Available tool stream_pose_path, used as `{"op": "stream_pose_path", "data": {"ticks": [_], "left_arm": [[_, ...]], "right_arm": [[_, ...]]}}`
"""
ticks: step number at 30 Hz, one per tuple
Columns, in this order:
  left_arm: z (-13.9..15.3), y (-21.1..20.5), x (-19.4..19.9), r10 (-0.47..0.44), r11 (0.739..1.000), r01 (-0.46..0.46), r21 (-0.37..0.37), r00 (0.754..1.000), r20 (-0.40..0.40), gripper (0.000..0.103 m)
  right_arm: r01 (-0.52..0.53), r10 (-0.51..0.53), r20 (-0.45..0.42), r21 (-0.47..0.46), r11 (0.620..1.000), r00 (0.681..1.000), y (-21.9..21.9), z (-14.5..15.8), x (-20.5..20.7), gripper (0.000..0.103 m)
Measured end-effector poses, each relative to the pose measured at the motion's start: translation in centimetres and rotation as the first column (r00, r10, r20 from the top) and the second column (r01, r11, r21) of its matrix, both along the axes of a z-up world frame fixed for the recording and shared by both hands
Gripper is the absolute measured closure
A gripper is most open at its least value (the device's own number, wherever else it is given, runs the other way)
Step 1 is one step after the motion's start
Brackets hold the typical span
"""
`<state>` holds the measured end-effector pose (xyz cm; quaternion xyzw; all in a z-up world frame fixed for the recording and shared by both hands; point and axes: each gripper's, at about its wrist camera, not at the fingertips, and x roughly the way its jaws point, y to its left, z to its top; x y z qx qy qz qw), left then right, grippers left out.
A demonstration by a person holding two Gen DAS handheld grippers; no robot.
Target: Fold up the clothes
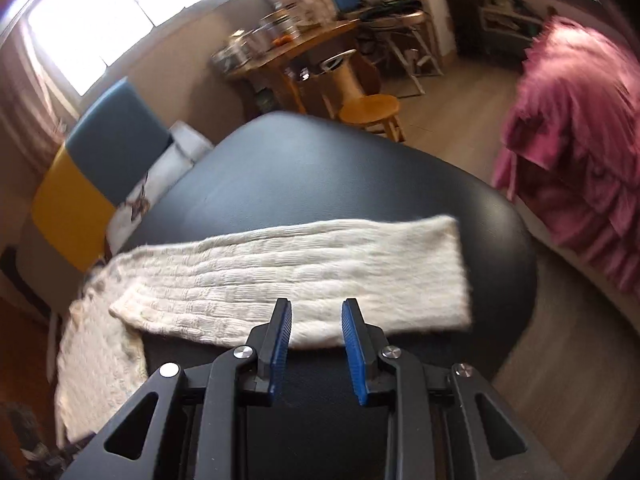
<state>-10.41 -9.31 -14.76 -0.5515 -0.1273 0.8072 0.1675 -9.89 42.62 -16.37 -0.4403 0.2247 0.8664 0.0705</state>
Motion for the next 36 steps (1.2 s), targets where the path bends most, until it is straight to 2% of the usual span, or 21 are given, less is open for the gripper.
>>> {"op": "stream_pose_path", "data": {"ticks": [2, 4, 6, 9, 11, 15, 19, 22, 24, 30, 32, 34, 35, 36], "left_arm": [[0.7, 0.2, -0.8, 0.006, 1.0, -0.006, -0.003, 1.0, -0.003, 0.068], [2.2, 0.6, -2.6, 0.005, 1.0, -0.006, -0.024, 0.999, -0.045, 0.068], [3.8, 1.2, -5.3, -0.002, 1.0, -0.001, -0.026, 0.996, -0.095, 0.068], [4.9, 2.2, -10.1, 0.007, 0.999, -0.011, -0.034, 0.993, -0.121, 0.068], [4.9, 3.6, -13.5, -0.002, 0.999, -0.002, -0.033, 0.992, -0.124, 0.068], [4.1, 6.5, -18.7, -0.056, 0.996, 0.045, -0.081, 0.989, -0.135, 0.068], [2.5, 9.8, -22.4, -0.14, 0.984, 0.124, -0.131, 0.983, -0.116, 0.069], [0.6, 11.9, -24.4, -0.191, 0.968, 0.173, -0.184, 0.978, -0.084, 0.069], [-0.5, 12.8, -25.5, -0.202, 0.959, 0.182, -0.219, 0.977, -0.073, 0.069], [-1.6, 14.1, -26.8, -0.18, 0.943, 0.141, -0.302, 0.978, -0.102, 0.068], [-1.6, 15.3, -26.5, -0.201, 0.918, 0.142, -0.372, 0.971, -0.126, 0.067], [-1.6, 16.0, -26.0, -0.219, 0.898, 0.141, -0.418, 0.965, -0.145, 0.067], [-1.3, 15.8, -25.9, -0.215, 0.904, 0.141, -0.403, 0.966, -0.146, 0.069], [-1.0, 15.3, -25.9, -0.197, 0.925, 0.137, -0.355, 0.97, -0.14, 0.069]], "right_arm": [[-0.057, 0.056, 0.035, 0.041, 0.998, 0.998, -1.7, -0.5, -2.2, 0.076], [-0.108, 0.101, 0.081, 0.086, 0.99, 0.992, -3.1, -1.0, -4.0, 0.076], [-0.129, 0.112, 0.12, 0.139, 0.982, 0.986, -3.6, -1.2, -4.9, 0.076], [-0.123, 0.098, 0.156, 0.155, 0.98, 0.983, -2.7, -1.6, -5.4, 0.076], [-0.122, 0.093, 0.177, 0.165, 0.979, 0.98, -2.0, -1.8, -5.5, 0.076], [-0.14, 0.093, 0.225, 0.199, 0.97, 0.97, -1.3, -2.8, -6.2, 0.076], [-0.178, 0.115, 0.244, 0.253, 0.951, 0.963, -1.5, -3.1, -7.4, 0.076], [-0.186, 0.116, 0.245, 0.285, 0.94, 0.962, -1.3, -3.2, -8.5, 0.077], [-0.165, 0.099, 0.237, 0.278, 0.946, 0.966, -0.6, -3.2, -9.0, 0.078], [-0.069, 0.016, 0.192, 0.27, 0.96, 0.981, 1.2, -3.3, -9.0, 0.078], [-0.082, 0.021, 0.196, 0.306, 0.948, 0.98, 0.6, -3.3, -9.0, 0.078], [-0.085, 0.021, 0.208, 0.3, 0.95, 0.978, 0.8, -3.1, -9.3, 0.078], [-0.083, 0.018, 0.217, 0.296, 0.952, 0.976, 0.9, -2.8, -9.5, 0.078], [-0.078, 0.013, 0.211, 0.305, 0.949, 0.978, 0.8, -2.3, -9.6, 0.078]]}}
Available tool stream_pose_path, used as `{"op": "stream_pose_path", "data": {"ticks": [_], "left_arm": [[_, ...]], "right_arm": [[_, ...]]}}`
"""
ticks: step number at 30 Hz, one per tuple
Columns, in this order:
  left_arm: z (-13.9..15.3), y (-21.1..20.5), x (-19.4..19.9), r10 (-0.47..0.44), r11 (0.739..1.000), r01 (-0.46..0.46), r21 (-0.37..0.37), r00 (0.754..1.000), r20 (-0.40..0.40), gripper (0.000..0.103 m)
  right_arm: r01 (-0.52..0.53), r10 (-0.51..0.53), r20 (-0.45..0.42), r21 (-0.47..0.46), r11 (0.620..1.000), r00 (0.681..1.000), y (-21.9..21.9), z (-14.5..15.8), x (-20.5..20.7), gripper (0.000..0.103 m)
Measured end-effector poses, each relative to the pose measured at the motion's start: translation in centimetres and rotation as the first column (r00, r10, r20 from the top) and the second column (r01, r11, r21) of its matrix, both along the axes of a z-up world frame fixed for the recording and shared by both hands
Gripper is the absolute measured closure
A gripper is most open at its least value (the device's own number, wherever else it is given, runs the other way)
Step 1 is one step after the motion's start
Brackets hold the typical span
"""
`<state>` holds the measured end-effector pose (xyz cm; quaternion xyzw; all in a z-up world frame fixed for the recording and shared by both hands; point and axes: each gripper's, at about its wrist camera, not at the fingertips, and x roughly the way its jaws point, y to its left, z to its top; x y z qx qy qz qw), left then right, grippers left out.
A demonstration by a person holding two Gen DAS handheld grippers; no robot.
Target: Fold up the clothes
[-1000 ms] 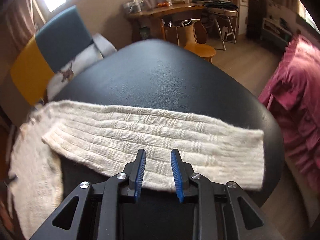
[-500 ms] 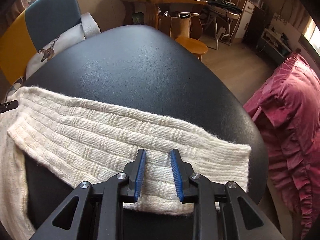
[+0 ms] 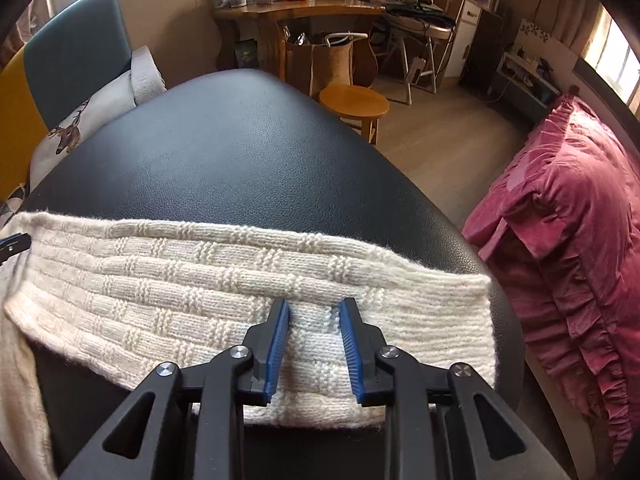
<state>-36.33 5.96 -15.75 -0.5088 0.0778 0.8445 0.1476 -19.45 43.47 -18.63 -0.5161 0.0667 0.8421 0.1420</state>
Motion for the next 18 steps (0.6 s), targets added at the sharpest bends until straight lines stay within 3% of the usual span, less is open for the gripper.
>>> {"op": "stream_pose_path", "data": {"ticks": [2, 5, 9, 13, 15, 18], "left_arm": [[1.1, -1.7, 0.4, 0.039, 0.993, -0.041, 0.111, 0.999, 0.022, 0.069], [2.6, -4.1, 2.9, 0.06, 0.982, -0.058, 0.178, 0.998, -0.006, 0.069], [3.4, -6.7, 7.7, 0.049, 0.983, -0.04, 0.178, 0.998, -0.047, 0.069], [2.8, -8.2, 12.4, 0.037, 0.987, -0.027, 0.159, 0.998, -0.06, 0.069], [1.4, -8.6, 13.9, 0.027, 0.991, -0.024, 0.133, 0.999, -0.026, 0.069], [-0.1, -9.8, 15.1, 0.045, 0.991, -0.046, 0.123, 0.999, 0.009, 0.07]], "right_arm": [[-0.054, 0.051, -0.069, -0.043, 0.998, 0.996, -1.2, 1.9, 0.1, 0.075], [-0.179, 0.161, -0.142, -0.124, 0.976, 0.977, -4.7, 3.7, -0.3, 0.075], [-0.317, 0.309, -0.088, -0.114, 0.941, 0.947, -10.0, 2.4, -2.4, 0.076], [-0.274, 0.274, 0.054, -0.004, 0.962, 0.96, -10.7, -1.5, -5.0, 0.076], [-0.249, 0.25, 0.036, -0.035, 0.968, 0.968, -10.1, -1.4, -5.2, 0.076], [-0.322, 0.321, -0.03, -0.106, 0.941, 0.947, -11.2, 0.7, -3.4, 0.076]]}}
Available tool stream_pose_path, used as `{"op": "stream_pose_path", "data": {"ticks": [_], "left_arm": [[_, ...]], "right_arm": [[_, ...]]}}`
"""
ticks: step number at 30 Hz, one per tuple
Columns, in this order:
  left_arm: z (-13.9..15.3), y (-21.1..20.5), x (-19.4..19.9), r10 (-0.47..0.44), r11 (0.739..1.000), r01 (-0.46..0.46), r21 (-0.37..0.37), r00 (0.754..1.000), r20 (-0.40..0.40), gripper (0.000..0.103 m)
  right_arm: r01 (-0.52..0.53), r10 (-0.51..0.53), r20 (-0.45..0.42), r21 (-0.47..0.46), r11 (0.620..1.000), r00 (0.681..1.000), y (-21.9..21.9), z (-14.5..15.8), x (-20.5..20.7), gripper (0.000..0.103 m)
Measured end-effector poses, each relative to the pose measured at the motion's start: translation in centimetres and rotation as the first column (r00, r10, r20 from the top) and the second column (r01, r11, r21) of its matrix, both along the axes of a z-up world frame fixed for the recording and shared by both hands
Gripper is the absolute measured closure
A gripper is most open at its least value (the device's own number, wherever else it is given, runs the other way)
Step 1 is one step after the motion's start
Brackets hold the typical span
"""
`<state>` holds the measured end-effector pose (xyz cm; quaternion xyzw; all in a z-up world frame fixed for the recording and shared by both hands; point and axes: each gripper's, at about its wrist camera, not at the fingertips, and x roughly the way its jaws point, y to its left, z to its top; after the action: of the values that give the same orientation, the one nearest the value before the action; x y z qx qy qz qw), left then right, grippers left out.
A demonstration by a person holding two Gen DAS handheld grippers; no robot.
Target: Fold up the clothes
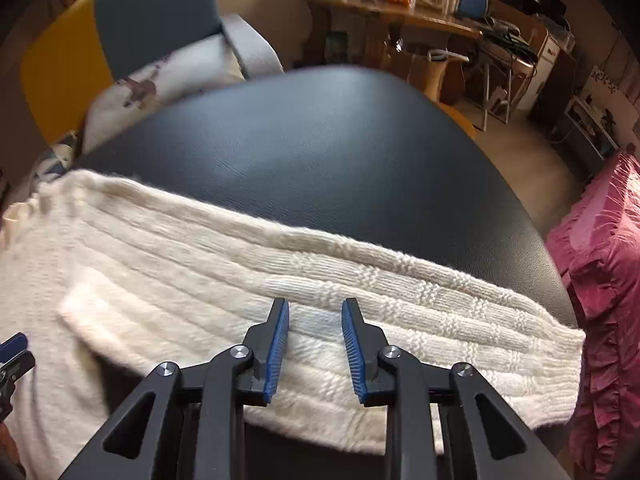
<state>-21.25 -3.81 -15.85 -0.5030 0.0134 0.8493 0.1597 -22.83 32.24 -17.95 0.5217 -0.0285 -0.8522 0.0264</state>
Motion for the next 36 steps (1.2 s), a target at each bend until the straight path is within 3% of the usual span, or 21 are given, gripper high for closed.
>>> {"op": "stream_pose_path", "data": {"ticks": [3, 5, 8, 11, 13, 17, 21, 23, 27, 31, 33, 36], "left_arm": [[1.3, -3.0, 1.0, 0.066, 0.995, -0.064, 0.071, 0.997, -0.034, 0.07], [2.1, -6.2, 0.9, 0.142, 0.988, -0.137, 0.076, 0.988, -0.062, 0.07], [2.4, -11.8, -1.0, 0.248, 0.969, -0.247, 0.03, 0.965, -0.086, 0.07], [3.0, -17.9, -2.4, 0.361, 0.931, -0.364, -0.005, 0.925, -0.121, 0.07], [2.9, -21.3, -2.7, 0.424, 0.902, -0.431, -0.032, 0.896, -0.136, 0.07], [0.6, -26.8, -2.1, 0.518, 0.849, -0.524, -0.067, 0.85, -0.09, 0.07], [-0.6, -28.1, -0.8, 0.503, 0.857, -0.512, -0.063, 0.856, -0.12, 0.07], [-0.6, -28.1, -0.8, 0.487, 0.86, -0.501, -0.098, 0.862, -0.138, 0.069], [-0.4, -29.4, -1.0, 0.497, 0.852, -0.511, -0.115, 0.857, -0.134, 0.069], [0.7, -30.2, -1.2, 0.539, 0.82, -0.55, -0.161, 0.835, -0.107, 0.069], [2.4, -29.4, 0.3, 0.549, 0.815, -0.563, -0.139, 0.826, -0.127, 0.07], [4.2, -25.1, 3.4, 0.467, 0.876, -0.478, -0.067, 0.874, -0.135, 0.07]], "right_arm": [[-0.121, 0.118, -0.045, -0.08, 0.989, 0.992, -2.7, 2.2, 2.8, 0.076], [-0.208, 0.202, -0.055, -0.145, 0.967, 0.978, -5.9, 2.8, 4.8, 0.076], [-0.323, 0.317, -0.062, -0.242, 0.915, 0.946, -11.2, 3.2, 7.6, 0.076], [-0.399, 0.408, -0.033, -0.298, 0.867, 0.912, -16.5, 2.5, 9.1, 0.076], [-0.416, 0.439, 0.019, -0.289, 0.862, 0.898, -19.4, 0.8, 9.3, 0.076], [-0.42, 0.447, 0.083, -0.23, 0.878, 0.89, -21.9, -1.8, 9.3, 0.073], [-0.415, 0.443, 0.099, -0.218, 0.883, 0.891, -23.1, -2.0, 9.2, 0.072], [-0.419, 0.449, 0.1, -0.224, 0.88, 0.888, -23.6, -1.9, 9.4, 0.072], [-0.424, 0.464, 0.102, -0.271, 0.864, 0.88, -23.6, -1.6, 9.7, 0.073], [-0.381, 0.427, 0.042, -0.376, 0.845, 0.903, -19.1, 1.0, 10.1, 0.073], [-0.403, 0.447, 0.025, -0.393, 0.827, 0.894, -16.7, 2.5, 11.6, 0.073], [-0.442, 0.494, 0.061, -0.362, 0.82, 0.867, -15.3, 2.0, 15.1, 0.073]]}}
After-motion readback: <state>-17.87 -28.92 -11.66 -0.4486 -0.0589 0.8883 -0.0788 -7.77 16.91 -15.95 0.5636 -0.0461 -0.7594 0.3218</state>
